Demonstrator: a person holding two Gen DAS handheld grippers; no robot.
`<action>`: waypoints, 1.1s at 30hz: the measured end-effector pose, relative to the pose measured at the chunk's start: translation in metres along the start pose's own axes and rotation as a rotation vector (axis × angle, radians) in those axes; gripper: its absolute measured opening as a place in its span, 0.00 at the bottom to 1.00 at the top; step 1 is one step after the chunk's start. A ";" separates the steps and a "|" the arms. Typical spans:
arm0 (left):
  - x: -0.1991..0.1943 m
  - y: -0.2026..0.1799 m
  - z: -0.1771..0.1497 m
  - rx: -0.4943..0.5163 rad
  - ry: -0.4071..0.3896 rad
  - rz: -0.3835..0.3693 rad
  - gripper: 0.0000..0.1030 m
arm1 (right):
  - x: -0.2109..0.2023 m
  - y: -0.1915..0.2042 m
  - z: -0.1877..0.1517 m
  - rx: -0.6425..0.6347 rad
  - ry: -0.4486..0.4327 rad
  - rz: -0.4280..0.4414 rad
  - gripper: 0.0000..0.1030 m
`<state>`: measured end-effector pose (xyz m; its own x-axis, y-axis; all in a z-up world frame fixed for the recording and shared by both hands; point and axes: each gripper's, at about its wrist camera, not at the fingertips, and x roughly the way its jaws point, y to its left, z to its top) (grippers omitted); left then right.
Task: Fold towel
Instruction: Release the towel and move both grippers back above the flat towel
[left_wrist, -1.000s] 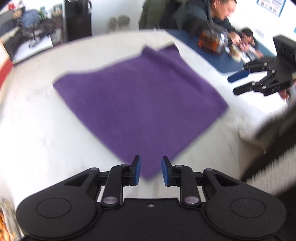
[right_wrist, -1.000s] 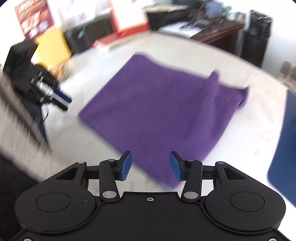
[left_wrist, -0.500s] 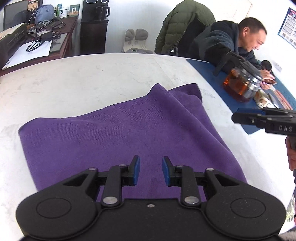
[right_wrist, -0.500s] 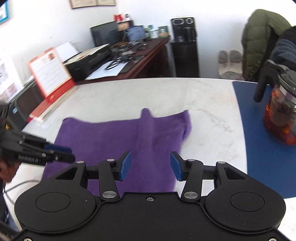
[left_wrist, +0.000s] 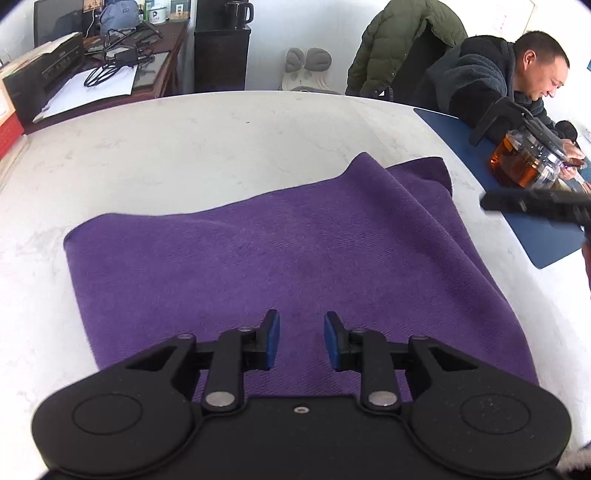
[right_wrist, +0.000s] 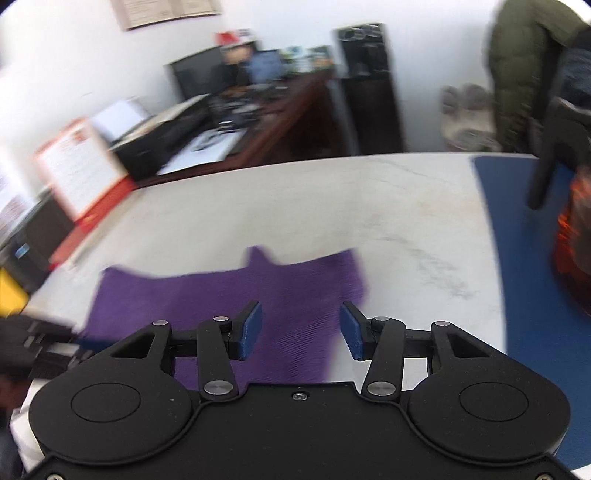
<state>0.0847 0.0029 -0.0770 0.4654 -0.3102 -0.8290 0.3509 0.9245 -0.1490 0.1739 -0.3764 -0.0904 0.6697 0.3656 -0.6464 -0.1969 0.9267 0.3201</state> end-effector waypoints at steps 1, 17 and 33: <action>-0.001 0.001 -0.003 0.001 0.008 0.003 0.24 | -0.003 0.012 -0.009 -0.039 0.028 0.042 0.45; -0.009 0.029 -0.036 -0.013 -0.027 -0.017 0.23 | 0.018 0.095 -0.070 -0.225 0.284 -0.023 0.51; -0.035 0.041 -0.030 -0.015 -0.093 0.056 0.26 | 0.006 0.105 -0.062 -0.157 0.271 0.039 0.51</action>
<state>0.0585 0.0583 -0.0696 0.5574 -0.2762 -0.7830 0.3099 0.9441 -0.1125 0.1127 -0.2714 -0.1030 0.4483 0.3913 -0.8037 -0.3407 0.9060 0.2510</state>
